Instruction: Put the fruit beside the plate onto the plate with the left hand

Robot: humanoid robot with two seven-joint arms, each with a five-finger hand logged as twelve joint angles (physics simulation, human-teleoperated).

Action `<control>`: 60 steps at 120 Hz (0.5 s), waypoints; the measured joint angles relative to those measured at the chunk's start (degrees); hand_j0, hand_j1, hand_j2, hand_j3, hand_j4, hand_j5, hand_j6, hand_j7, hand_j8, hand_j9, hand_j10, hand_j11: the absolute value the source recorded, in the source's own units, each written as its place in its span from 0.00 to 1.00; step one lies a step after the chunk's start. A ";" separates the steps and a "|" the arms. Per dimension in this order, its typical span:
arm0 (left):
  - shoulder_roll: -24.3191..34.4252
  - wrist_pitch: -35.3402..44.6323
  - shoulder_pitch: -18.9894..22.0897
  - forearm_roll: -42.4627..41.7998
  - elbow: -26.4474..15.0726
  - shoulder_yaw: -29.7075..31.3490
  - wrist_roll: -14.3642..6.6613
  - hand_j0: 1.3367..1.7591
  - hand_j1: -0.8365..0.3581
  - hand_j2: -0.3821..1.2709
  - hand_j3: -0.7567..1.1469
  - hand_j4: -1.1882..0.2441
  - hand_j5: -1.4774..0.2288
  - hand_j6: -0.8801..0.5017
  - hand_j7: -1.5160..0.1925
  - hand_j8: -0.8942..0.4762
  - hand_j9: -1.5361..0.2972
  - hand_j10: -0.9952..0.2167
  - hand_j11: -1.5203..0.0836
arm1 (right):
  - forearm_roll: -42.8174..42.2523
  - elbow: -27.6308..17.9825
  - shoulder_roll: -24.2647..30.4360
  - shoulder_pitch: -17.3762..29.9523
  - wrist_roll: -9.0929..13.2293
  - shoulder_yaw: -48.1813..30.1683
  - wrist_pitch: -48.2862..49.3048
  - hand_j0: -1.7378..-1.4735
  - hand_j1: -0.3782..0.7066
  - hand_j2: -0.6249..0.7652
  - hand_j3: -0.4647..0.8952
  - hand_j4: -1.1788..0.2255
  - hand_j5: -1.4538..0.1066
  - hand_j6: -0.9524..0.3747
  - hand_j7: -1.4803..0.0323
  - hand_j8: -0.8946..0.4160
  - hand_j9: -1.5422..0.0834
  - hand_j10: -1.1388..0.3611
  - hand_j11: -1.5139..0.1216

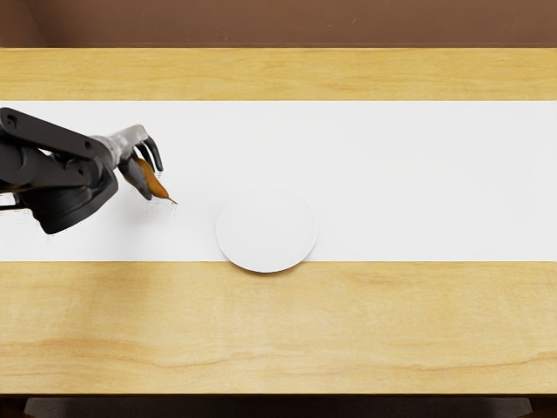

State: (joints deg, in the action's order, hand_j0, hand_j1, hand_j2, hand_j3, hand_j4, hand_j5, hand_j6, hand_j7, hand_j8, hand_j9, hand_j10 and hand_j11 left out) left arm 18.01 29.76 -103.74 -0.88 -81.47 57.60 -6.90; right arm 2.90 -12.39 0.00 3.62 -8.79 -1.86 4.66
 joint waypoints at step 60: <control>0.66 -2.77 -5.23 -3.74 -1.41 -8.90 -0.06 0.74 0.46 0.44 0.40 0.20 0.24 0.22 0.24 0.30 0.22 0.26 0.21 | 0.00 0.00 0.00 0.00 0.00 0.00 0.00 0.30 0.04 0.45 0.34 0.83 0.93 0.71 0.97 0.68 0.94 0.75 0.92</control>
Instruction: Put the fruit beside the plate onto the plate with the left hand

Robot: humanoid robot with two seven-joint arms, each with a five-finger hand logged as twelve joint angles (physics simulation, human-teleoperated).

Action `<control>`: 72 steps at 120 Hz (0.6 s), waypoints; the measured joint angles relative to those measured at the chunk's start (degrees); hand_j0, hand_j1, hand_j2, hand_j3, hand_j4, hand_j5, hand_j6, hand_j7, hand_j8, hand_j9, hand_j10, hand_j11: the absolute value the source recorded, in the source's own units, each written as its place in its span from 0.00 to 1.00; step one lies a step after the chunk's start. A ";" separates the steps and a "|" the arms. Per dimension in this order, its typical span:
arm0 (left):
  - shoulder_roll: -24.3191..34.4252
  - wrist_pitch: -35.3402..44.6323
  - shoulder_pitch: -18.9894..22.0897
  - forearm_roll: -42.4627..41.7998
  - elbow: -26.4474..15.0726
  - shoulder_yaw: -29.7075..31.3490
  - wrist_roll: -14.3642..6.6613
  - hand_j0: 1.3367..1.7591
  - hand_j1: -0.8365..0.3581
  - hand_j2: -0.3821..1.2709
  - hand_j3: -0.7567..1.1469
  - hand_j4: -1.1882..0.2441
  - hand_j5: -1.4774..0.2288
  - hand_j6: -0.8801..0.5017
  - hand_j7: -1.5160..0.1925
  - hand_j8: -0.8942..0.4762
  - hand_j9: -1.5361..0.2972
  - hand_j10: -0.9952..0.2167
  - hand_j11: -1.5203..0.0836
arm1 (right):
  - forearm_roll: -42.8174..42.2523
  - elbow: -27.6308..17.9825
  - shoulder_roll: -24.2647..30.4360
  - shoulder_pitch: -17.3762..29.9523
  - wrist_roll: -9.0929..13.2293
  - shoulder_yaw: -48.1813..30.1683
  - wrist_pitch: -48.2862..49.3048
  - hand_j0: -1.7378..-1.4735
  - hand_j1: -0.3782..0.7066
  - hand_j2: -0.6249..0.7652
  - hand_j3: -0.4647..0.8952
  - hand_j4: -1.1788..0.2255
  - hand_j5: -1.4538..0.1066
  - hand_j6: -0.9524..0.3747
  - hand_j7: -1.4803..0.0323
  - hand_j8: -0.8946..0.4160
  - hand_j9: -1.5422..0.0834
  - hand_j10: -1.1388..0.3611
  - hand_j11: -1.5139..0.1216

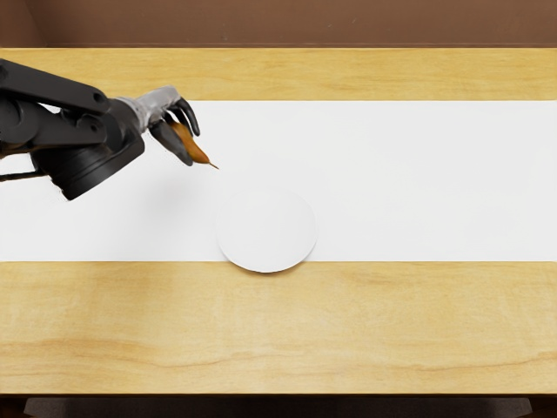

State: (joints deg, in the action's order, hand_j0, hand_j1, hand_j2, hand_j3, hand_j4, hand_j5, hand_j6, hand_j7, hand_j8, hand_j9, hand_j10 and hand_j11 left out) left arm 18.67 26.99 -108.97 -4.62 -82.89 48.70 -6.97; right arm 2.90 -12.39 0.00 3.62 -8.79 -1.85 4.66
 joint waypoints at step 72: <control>-8.83 -3.56 3.68 -0.27 -0.05 -9.03 -0.04 0.74 0.45 0.44 0.40 0.23 0.25 0.23 0.26 0.31 0.24 0.26 0.24 | 0.00 0.00 0.00 0.00 0.00 0.00 0.00 0.30 0.04 0.45 0.34 0.83 0.93 0.71 0.97 0.68 0.94 0.75 0.92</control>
State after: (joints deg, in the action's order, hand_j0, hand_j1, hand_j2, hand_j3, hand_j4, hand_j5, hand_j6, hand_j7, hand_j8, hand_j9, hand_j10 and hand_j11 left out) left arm 9.84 23.43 -105.29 -4.90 -82.94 39.67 -7.01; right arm 2.90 -12.39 0.00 3.62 -8.79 -1.85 4.66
